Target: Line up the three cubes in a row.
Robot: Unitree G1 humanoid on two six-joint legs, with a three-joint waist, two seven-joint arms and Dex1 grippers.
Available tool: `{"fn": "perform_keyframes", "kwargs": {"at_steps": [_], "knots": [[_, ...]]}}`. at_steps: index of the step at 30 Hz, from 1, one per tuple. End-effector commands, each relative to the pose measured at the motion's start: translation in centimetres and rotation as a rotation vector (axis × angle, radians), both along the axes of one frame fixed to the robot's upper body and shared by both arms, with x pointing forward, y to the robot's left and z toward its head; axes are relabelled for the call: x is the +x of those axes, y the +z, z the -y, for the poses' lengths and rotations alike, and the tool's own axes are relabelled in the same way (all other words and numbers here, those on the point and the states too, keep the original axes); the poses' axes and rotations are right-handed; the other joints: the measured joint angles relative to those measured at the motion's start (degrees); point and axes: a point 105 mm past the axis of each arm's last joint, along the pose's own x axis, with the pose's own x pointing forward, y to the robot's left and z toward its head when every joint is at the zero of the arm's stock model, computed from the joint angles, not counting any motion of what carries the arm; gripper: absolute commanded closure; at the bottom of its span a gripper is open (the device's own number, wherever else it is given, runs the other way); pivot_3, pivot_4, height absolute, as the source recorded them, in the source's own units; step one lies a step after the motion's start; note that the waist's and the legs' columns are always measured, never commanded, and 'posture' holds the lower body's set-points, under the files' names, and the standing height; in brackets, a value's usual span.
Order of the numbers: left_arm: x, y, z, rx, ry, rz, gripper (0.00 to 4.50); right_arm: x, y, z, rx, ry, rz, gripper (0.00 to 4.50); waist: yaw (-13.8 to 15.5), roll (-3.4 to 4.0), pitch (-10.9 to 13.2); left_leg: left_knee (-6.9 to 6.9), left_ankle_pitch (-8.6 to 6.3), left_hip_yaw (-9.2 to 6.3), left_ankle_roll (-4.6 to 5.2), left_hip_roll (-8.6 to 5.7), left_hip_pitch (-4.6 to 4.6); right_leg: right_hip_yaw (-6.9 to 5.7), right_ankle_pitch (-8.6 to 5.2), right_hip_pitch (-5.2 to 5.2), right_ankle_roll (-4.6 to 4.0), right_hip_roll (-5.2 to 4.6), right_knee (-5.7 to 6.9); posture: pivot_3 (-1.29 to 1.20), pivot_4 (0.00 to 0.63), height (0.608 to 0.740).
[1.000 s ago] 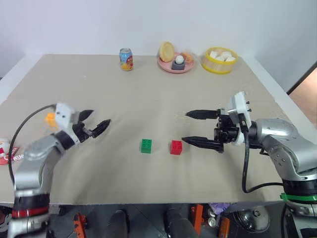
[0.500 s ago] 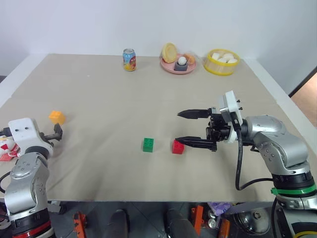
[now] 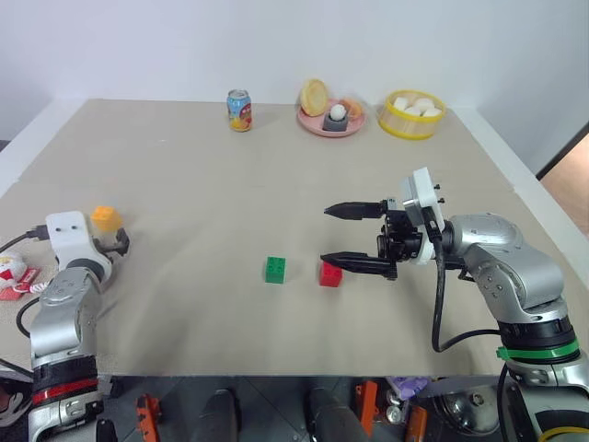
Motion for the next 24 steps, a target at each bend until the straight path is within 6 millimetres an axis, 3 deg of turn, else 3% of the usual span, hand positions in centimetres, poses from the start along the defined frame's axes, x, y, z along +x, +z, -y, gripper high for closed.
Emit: {"fn": "perform_keyframes", "kwargs": {"at_steps": [1, 6, 16, 24], "knots": [[0.8, 1.7, -0.9, 0.034, 0.014, 0.053, 0.06, -0.4, 1.1, 0.3, 0.0, -0.011, 0.069, 0.0, 0.0, 0.0, 0.0, 0.0, 0.0, -0.01, 0.0, 0.0, 0.0, -0.01, 0.0, 0.0, 0.0, 0.0, 0.0, 0.0, 0.15, 0.74], [1.8, 1.7, -1.2, 0.022, 0.02, 0.053, 0.06, -0.3, 1.1, 0.4, -0.001, -0.023, 0.073, 0.0, 0.0, 0.0, 0.0, -0.02, 0.0, 0.01, 0.0, 0.0, -0.01, -0.01, -0.01, -0.01, 0.01, -0.01, 0.0, 0.0, 0.15, 0.74], [3.7, 0.8, 0.3, 0.026, -0.078, 0.021, 0.06, -0.1, 1.3, 0.8, -0.009, -0.041, 0.086, 0.0, 0.1, 0.0, 0.0, -0.09, 0.0, 0.0, 0.0, -0.02, 0.0, -0.03, -0.02, 0.0, 0.03, -0.02, -0.03, 0.0, 0.15, 0.74], [3.8, 0.8, 0.3, 0.017, -0.067, 0.04, 2.58, 0.1, 1.3, 1.1, -0.017, -0.058, 0.087, 0.0, -0.1, 0.0, 0.0, -0.1, 0.02, 0.0, -0.02, -0.02, 0.03, -0.03, 0.01, 0.0, 0.03, -0.03, -0.02, 0.0, 0.15, 0.74]]}}
